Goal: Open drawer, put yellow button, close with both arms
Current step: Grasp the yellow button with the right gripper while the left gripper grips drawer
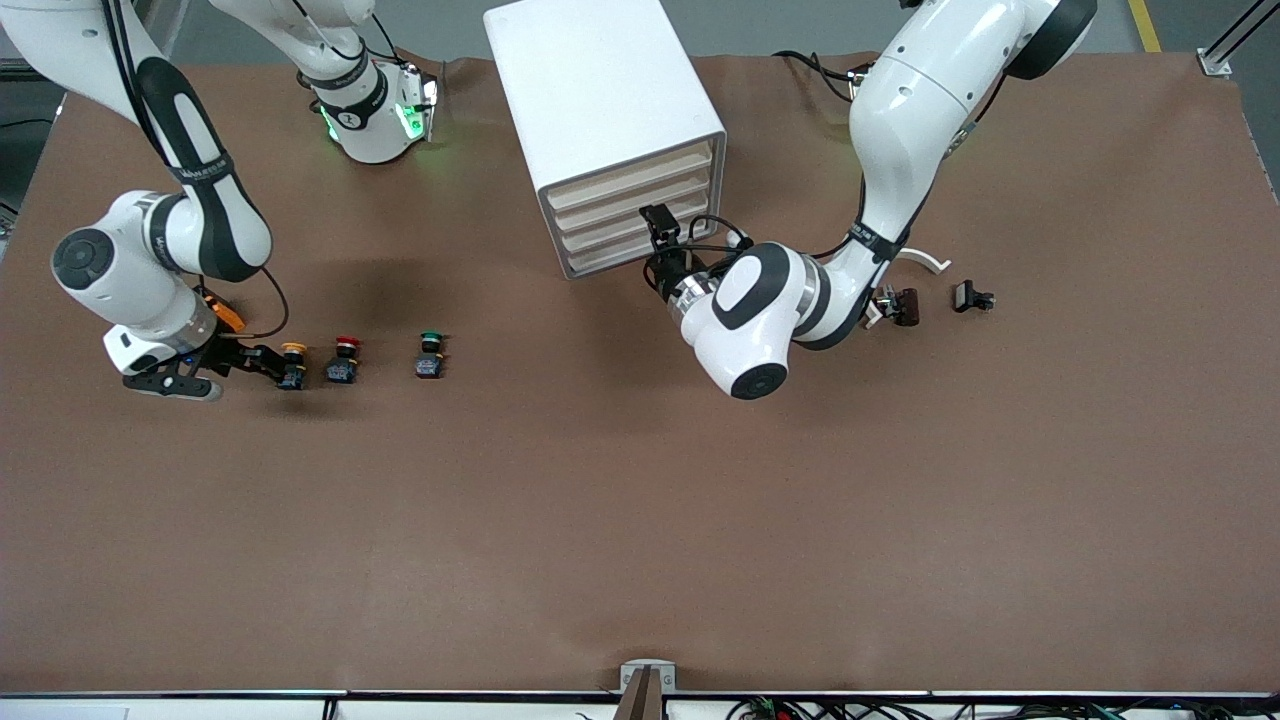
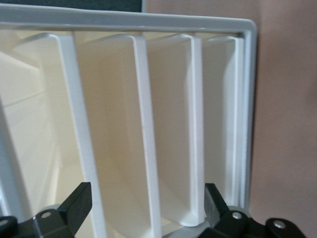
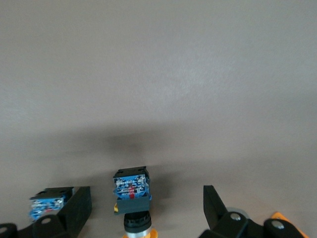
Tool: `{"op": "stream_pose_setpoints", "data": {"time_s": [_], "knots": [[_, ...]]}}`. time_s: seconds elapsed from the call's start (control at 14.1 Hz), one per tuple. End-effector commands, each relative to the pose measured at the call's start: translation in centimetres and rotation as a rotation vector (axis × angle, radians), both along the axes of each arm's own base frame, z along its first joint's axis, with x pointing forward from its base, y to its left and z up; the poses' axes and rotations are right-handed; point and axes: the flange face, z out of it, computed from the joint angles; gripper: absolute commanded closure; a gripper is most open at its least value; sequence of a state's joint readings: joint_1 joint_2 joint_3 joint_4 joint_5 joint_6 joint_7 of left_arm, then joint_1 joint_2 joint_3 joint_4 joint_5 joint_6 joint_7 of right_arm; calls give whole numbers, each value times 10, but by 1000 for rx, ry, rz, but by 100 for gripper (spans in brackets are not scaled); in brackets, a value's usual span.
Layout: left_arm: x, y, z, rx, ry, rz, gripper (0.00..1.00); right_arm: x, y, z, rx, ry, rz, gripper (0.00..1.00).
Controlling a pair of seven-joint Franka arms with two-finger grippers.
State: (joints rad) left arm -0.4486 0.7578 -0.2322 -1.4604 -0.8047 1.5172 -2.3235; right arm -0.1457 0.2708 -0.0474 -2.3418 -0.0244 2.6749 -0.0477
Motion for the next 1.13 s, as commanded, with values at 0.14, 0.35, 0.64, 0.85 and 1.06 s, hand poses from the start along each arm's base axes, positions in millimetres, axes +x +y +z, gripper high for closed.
{"op": "stream_pose_setpoints", "data": {"time_s": [0.14, 0.35, 0.64, 0.85, 1.06], "knots": [[-12, 4, 8, -62, 140, -45, 0, -7, 6, -22, 9, 29, 2, 0], [-21, -3, 8, -80, 172, -62, 9, -5, 20, -26, 10, 37, 29, 0], [-32, -5, -12, -137, 259, -76, 31, -6, 27, -34, 11, 52, 46, 0], [-41, -16, -18, -142, 295, -69, 45, -7, 27, -42, 12, 63, 49, 0], [-43, -16, -25, -78, 331, -51, 78, -7, 26, -45, 11, 65, 55, 0]]}}
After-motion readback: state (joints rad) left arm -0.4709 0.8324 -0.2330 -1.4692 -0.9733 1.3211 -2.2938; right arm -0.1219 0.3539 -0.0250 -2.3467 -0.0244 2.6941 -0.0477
